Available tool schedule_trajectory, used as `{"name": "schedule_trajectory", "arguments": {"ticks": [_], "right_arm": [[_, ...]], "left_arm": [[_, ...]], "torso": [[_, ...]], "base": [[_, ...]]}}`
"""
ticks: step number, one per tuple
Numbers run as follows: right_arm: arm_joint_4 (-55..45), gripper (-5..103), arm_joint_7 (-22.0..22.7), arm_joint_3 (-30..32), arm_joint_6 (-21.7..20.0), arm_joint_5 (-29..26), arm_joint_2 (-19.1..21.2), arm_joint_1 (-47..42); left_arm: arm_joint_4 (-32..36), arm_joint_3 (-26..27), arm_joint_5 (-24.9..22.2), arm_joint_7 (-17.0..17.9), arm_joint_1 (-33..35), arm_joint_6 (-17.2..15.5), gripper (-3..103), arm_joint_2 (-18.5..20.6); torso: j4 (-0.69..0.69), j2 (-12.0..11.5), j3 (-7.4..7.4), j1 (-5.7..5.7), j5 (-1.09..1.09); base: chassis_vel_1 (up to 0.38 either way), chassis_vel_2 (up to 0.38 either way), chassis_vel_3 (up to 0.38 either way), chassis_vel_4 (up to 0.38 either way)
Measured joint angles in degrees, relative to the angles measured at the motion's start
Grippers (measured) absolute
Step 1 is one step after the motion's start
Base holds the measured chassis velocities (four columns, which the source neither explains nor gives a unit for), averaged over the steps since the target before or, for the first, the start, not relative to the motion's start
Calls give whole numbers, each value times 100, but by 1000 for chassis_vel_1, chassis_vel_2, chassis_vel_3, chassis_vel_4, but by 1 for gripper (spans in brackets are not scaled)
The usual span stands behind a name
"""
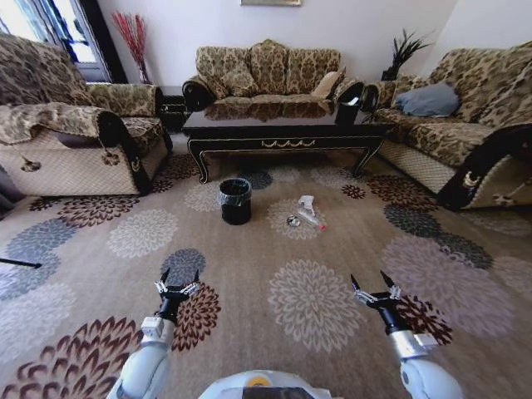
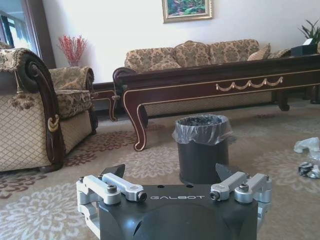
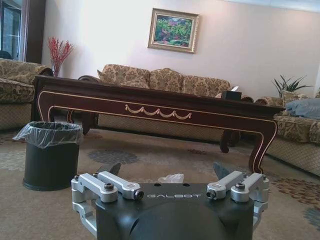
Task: Move to the front of the table and pick up the trash from the floor, then place it into the trash bin.
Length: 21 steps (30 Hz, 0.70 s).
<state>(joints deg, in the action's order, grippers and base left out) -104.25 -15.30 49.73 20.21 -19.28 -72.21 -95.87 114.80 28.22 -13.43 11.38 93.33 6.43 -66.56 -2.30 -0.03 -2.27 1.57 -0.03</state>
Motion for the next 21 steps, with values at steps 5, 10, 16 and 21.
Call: {"name": "schedule_trajectory", "arguments": {"ticks": [5, 10, 16, 21], "right_arm": [[3, 100, -8, -5, 10, 54, -50, -15], [9, 100, -11, -22, 16, 80, -57, -17], [10, 100, -11, -51, 13, 98, -55, 6], [9, 100, -10, -81, 8, 119, -54, 16]], "left_arm": [[-7, 30, -3, 21, -8, 4, 100, -9], [-10, 83, -27, 22, 18, 12, 100, -12], [-21, 152, -42, 21, 73, 30, 100, -34], [-21, 172, -64, 20, 89, 32, 100, -40]], "torso": [[-3, 0, 0, -1, 3], [-3, 0, 0, -1, 4], [-2, 0, -2, -1, 4], [-2, 0, -2, 0, 3]], "base": [[-199, 184, 194, -195], [-207, 199, 191, -231], [-213, 220, 225, -215], [-210, 215, 221, -211]]}}
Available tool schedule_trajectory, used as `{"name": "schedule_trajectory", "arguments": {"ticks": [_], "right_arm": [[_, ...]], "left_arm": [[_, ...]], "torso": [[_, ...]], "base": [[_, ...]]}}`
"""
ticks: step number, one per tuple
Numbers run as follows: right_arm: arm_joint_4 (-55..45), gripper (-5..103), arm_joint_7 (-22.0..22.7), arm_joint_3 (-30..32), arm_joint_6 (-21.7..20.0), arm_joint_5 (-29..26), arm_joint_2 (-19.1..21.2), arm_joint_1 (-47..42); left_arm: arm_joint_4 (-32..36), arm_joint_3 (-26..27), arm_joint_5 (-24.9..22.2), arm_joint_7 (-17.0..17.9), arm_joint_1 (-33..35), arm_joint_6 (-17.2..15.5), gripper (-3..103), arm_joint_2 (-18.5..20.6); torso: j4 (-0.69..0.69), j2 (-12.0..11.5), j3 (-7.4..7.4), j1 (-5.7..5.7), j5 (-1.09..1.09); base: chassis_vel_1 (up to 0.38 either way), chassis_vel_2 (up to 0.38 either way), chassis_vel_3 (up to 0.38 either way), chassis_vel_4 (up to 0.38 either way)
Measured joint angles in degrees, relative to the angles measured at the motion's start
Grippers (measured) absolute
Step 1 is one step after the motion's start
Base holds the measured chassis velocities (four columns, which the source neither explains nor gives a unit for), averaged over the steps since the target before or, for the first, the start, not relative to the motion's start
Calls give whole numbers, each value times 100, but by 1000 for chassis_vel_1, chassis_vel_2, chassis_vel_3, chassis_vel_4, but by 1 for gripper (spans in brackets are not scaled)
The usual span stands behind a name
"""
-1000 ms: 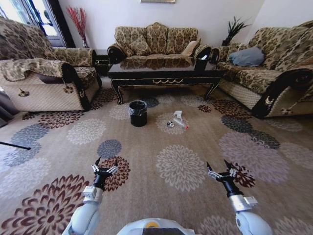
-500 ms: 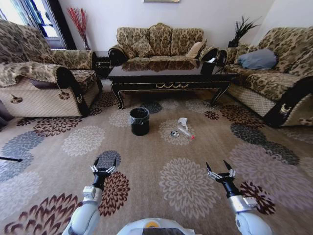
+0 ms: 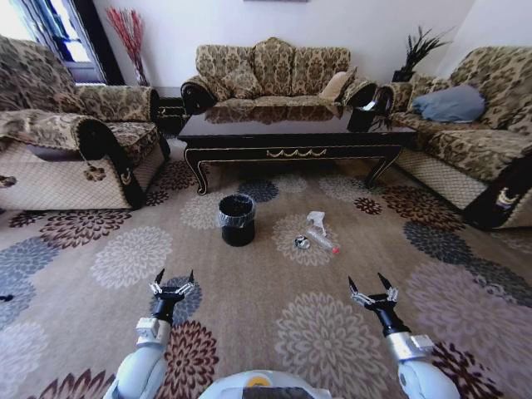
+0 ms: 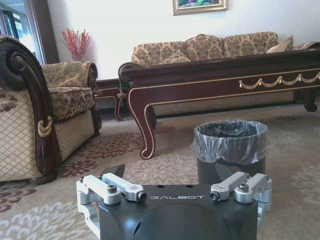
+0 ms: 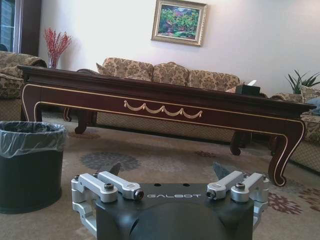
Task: Move to the front of the table and pick up the trash from the floor, then place it into the trash bin.
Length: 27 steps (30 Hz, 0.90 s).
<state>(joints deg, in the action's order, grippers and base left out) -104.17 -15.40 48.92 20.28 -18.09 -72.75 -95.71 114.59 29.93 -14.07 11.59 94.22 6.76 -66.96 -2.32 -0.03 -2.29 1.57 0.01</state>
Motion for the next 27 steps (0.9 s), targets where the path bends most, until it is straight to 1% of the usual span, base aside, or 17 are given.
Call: {"name": "schedule_trajectory", "arguments": {"ticks": [6, 9, 13, 27], "right_arm": [[1, 100, 0, -1, 0, 2, 1, -10], [1, 100, -1, -1, 1, 0, -5, -19], [1, 100, -1, -7, 3, 2, -13, -17], [-25, 100, 34, -87, -10, 65, -59, -40]], "left_arm": [[11, 3, -6, -2, -4, 0, 100, 6], [15, -1, -11, -2, -17, -8, 100, 4], [11, -15, -11, -2, -28, -16, 100, 1], [-56, -5, -4, 23, -165, -42, 100, -47]], "torso": [[-1, 0, 0, 0, 0], [0, 1, 0, 0, -2], [-2, 1, 0, -1, 1], [0, 1, 0, 0, -1]], "base": [[-201, 210, 209, -200], [-189, 216, 192, -209], [-225, 203, 213, -209], [-216, 213, 218, -212]]}}
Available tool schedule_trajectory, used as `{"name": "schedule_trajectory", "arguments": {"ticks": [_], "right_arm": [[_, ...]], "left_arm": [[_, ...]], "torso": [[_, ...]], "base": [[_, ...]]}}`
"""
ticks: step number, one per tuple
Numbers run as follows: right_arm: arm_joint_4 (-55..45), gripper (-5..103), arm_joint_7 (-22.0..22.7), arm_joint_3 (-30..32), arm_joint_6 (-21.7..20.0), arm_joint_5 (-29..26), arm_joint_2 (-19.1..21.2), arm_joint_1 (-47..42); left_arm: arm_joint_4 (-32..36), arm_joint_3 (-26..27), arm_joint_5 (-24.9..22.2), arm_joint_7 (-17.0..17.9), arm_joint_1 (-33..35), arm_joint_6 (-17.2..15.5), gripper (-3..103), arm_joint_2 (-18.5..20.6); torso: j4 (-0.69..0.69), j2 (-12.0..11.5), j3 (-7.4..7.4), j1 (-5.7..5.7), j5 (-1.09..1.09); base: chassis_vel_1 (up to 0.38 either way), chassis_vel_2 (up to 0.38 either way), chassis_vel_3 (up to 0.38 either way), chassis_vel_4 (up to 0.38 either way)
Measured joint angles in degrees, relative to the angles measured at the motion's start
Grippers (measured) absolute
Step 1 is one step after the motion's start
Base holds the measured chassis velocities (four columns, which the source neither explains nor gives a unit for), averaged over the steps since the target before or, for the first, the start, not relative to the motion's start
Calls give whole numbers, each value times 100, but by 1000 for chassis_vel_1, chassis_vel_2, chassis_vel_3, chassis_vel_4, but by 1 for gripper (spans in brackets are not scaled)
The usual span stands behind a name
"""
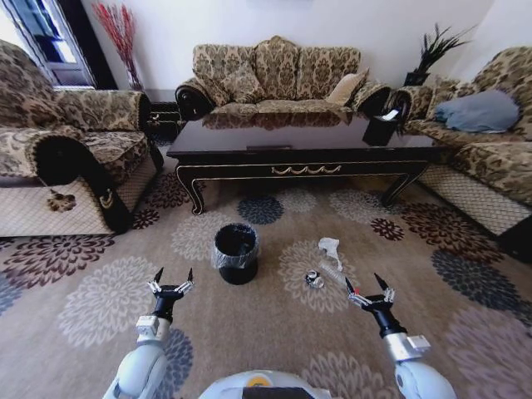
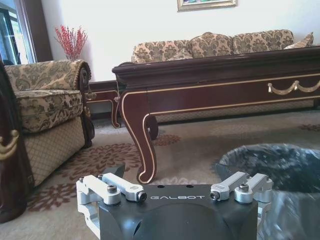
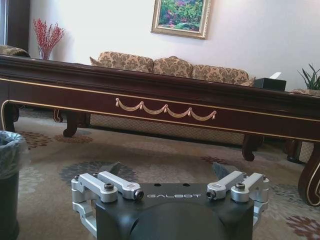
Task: Move to the front of the table and pick up the trash from the floor, then place it into the trash bin.
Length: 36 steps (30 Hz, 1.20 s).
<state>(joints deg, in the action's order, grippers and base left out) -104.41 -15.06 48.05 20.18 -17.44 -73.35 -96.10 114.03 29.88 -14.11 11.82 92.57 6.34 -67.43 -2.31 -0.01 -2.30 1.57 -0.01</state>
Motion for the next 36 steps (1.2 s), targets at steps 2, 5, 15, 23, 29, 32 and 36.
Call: {"name": "schedule_trajectory", "arguments": {"ticks": [2, 5, 15, 23, 29, 32, 36], "right_arm": [[0, 100, 5, -7, 7, -23, -2, -13], [5, 100, 18, -4, 31, -36, -14, -44], [34, 100, 17, 47, 143, 5, -58, -166], [-8, 100, 13, 47, 212, 122, -164, -281], [43, 100, 17, 52, 245, 197, -207, -293], [59, 100, 17, 36, 245, 225, -217, -273], [59, 100, 23, -1, 242, 253, -240, -233]], "left_arm": [[0, -18, -1, 11, -24, -10, 100, 2], [9, -110, -6, 57, -127, -74, 100, 9], [493, -668, -1046, 615, -822, -1459, 100, 384], [640, -1462, -2990, 1381, -2140, -2886, 100, 1158], [477, -1740, -3667, 1609, -2660, -3407, 94, 1837], [405, -1776, -4135, 1693, -2830, -3569, 90, 1881], [177, -1931, -4519, 1784, -3210, -3802, 95, 1902]], "torso": [[0, 0, 0, 0, 1], [0, 0, -2, 2, 0], [-1, 1, 1, -2, 0], [-3, 1, -1, 0, 1], [1, 1, 0, 0, 1], [0, 1, -1, 0, 1], [-1, 1, 0, 0, -1]], "base": [[-217, 196, 205, -187], [-171, 156, 155, -138], [-22, 23, 12, -22], [0, 0, 0, 0], [0, 0, 0, 0], [0, 0, 0, 0], [0, 0, 0, 0]]}}
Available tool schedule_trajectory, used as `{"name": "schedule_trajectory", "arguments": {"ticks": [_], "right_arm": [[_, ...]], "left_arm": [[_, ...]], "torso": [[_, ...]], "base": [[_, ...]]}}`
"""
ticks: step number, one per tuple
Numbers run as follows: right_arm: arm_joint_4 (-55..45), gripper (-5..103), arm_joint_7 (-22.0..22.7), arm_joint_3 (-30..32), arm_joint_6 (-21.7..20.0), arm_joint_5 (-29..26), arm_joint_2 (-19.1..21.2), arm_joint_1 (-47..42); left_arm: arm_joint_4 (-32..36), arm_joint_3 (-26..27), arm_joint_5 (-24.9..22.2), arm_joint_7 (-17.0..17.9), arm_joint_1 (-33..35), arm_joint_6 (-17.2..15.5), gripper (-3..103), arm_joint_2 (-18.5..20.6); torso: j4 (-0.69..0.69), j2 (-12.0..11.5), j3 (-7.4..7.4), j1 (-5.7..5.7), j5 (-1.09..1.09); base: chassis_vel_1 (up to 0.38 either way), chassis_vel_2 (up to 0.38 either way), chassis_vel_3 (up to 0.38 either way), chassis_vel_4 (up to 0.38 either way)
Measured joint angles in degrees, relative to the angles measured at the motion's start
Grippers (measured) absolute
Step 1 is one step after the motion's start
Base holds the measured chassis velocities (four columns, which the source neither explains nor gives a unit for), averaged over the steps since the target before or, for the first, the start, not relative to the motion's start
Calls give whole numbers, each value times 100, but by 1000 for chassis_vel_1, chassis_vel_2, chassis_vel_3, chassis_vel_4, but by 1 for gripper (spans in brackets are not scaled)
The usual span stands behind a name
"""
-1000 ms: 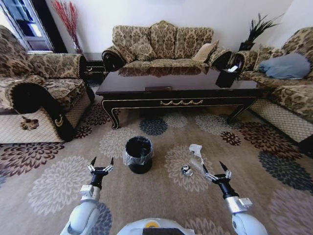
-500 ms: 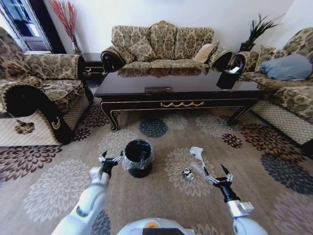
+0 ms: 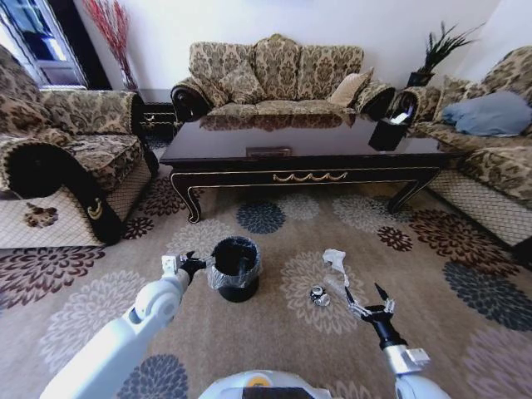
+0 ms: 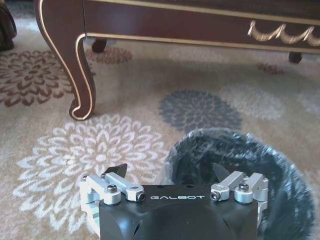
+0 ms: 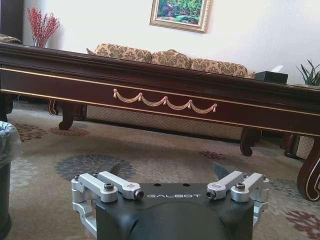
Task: Move to the front of the table and pick up the trash from the floor, then place it into the trash bin.
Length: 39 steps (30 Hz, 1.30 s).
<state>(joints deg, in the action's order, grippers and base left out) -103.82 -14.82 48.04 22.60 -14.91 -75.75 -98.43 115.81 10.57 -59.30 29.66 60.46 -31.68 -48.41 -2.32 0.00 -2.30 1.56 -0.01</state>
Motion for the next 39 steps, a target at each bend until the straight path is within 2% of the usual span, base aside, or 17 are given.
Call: {"name": "schedule_trajectory", "arguments": {"ticks": [8, 14, 17, 20, 22, 25, 28, 29, 31, 34, 37, 38, 39], "right_arm": [[8, 100, 33, 44, -15, -38, 12, -33], [101, 100, 30, 26, 39, -17, 36, -59], [139, 100, 30, -3, 40, -14, 42, -14], [211, 100, 43, -7, 46, -25, 48, 16], [223, 100, 44, -7, 47, -27, 51, 19], [284, 100, 52, -16, 52, -38, 79, 66], [281, 100, 59, -62, 43, -43, 81, 93], [262, 100, 62, -100, 25, -50, 83, 101], [253, 100, 63, -108, 21, -55, 83, 100], [259, 100, 65, -113, 20, -63, 100, 89], [283, 100, 68, -104, 25, -77, 111, 89], [311, 100, 70, -99, 28, -84, 119, 93], [325, 100, 70, -97, 30, -77, 121, 96]], "left_arm": [[-682, -536, -94, 5, -557, -20, 99, -173], [-1081, -941, -295, 10, -1029, 50, 97, -244], [-1175, -953, -391, 58, -1054, 5, 96, -284], [-1324, -953, -455, 108, -976, -86, 84, -315], [-1337, -954, -456, 110, -968, -92, 84, -320], [-1444, -967, -526, 151, -1003, -152, 68, -430], [-1536, -974, -617, 175, -1068, -169, 62, -511], [-1598, -975, -691, 192, -1105, -199, 52, -559], [-1619, -981, -708, 196, -1120, -215, 52, -570], [-1647, -992, -722, 219, -1139, -263, 36, -578], [-1652, -989, -719, 257, -1132, -279, 30, -578], [-1647, -986, -718, 257, -1103, -293, 19, -569], [-1644, -984, -717, 260, -1093, -300, 19, -565]], "torso": [[0, 0, 0, 0, 3], [-2, 0, 0, 0, 1], [0, 0, 0, 0, 0], [1, 0, 0, 1, 1], [1, 0, 0, 1, 1], [1, 0, 0, 0, 2], [-1, 0, 0, 0, 1], [0, 0, 0, 1, 1], [0, 0, 0, 1, 2], [0, 0, 0, 0, 1], [0, 0, 0, 0, 0], [0, 0, 1, 0, 1], [0, 0, 0, 0, 2]], "base": [[0, 0, 0, 0], [0, 0, 0, 0], [0, 0, 0, 0], [0, 0, 0, 0], [0, 0, 0, 0], [0, 0, 0, 0], [0, 0, 0, 0], [0, 0, 0, 0], [0, 0, 0, 0], [0, 0, 0, 0], [0, 0, 0, 0], [0, 0, 0, 0], [0, 0, 0, 0]]}}
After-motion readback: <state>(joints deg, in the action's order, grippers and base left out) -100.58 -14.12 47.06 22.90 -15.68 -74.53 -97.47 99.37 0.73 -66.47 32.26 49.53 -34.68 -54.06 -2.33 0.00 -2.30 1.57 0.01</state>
